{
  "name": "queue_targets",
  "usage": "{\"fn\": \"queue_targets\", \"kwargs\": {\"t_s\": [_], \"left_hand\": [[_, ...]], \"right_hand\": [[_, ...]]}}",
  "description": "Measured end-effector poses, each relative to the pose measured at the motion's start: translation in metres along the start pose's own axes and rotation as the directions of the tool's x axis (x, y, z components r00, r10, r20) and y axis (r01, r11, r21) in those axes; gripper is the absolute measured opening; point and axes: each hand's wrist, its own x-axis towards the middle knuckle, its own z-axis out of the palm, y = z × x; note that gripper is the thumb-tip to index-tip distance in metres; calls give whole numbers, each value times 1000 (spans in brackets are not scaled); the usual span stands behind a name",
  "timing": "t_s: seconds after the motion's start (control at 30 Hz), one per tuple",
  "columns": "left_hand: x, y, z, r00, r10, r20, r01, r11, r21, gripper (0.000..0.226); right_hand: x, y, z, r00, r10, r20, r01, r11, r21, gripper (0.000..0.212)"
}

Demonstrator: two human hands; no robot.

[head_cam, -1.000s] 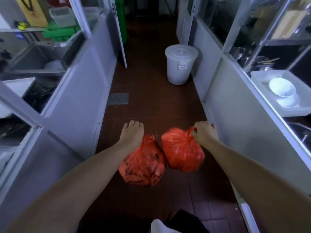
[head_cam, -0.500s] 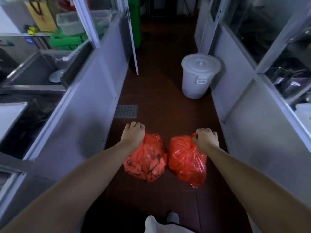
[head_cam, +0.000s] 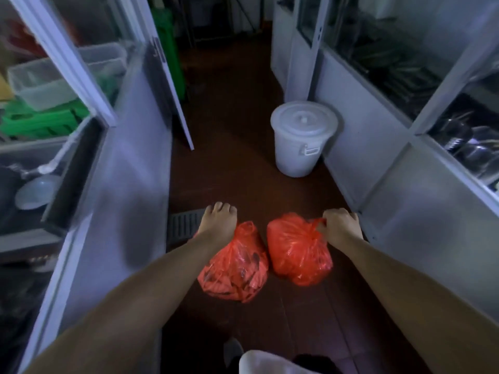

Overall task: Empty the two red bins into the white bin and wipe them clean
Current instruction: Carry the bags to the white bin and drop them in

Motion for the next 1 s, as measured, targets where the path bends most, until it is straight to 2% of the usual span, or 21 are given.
{"fn": "queue_targets", "kwargs": {"t_s": [0.13,0.27,0.4,0.57,0.7,0.8,1.0], "left_hand": [[70,-44,-12,999,50,0,-50,999,11,35],[142,-78,-6,994,107,-8,-106,994,29,32],[218,-108,2,991,133,-4,-133,990,47,32],[305,-141,2,987,155,33,-156,987,47,26],[377,-166,-5,979,201,17,-202,976,83,25],[425,-182,-7,975,214,61,-217,975,50,28],[535,-223,8,939,340,49,-343,938,55,32]], "right_hand": [[57,-32,-10,992,117,-55,-111,989,98,22],[122,-62,-5,984,158,-85,-147,982,123,23],[198,-79,10,984,164,-64,-157,983,98,23],[284,-98,19,983,175,44,-179,980,88,22],[348,-105,23,986,154,59,-156,987,45,18],[386,-111,26,976,201,86,-206,977,49,18],[465,-129,42,945,316,87,-321,946,44,18]]}}
